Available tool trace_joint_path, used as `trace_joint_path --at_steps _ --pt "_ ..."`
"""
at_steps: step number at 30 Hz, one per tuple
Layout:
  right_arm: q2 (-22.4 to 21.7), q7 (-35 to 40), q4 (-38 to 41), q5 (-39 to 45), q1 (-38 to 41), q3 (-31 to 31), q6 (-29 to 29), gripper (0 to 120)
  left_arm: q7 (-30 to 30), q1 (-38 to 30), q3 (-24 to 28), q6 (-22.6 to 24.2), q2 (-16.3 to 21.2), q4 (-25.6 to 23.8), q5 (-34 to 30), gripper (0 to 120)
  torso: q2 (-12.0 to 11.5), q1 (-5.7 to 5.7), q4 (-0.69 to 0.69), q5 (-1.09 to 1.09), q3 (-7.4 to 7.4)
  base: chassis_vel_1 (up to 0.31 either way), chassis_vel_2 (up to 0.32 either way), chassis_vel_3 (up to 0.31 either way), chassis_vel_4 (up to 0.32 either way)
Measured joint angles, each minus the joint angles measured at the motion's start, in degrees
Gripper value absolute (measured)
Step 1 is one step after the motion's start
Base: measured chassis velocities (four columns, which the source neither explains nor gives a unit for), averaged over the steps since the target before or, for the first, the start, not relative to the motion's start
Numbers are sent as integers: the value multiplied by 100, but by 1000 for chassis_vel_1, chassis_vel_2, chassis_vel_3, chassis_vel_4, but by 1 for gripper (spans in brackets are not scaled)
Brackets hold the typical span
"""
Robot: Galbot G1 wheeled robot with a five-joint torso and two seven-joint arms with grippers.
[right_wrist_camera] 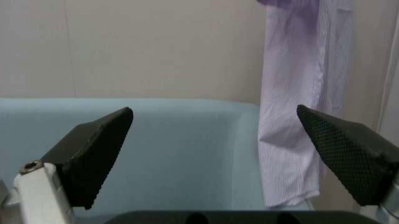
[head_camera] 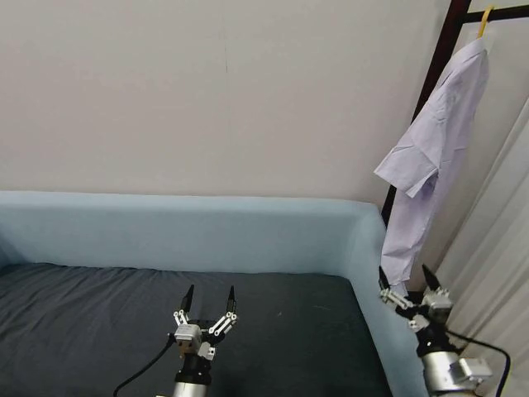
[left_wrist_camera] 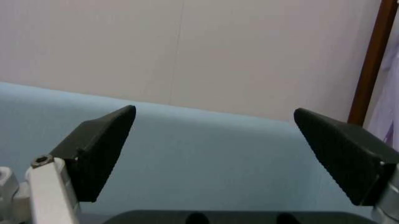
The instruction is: Pick up the clothes from the sofa and hang them on the clothes hanger.
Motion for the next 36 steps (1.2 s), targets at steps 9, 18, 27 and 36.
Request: trace_joint_path --at_steps 9,18,27,36 --pt "-381 66 -350 -16 355 -11 -85 100 66 -114 -118 398 4 -61 -111 100 -2 2 2 -7 1 0 0 0 0" --pt "-1119 -100 -424 36 561 264 -185 100 2 -318 -633 1021 1306 -452 -765 100 -1 2 0 -4 1 0 0 0 0" --pt "-1147 -154 -351 206 549 264 -358 100 0 -123 -826 1159 1478 -702 -1109 100 -1 2 0 -4 1 0 0 0 0" --pt "-1144 -153 -348 211 549 261 -361 100 1 -121 -824 1158 1464 -702 -1108 100 -1 2 0 -4 1 0 0 0 0"
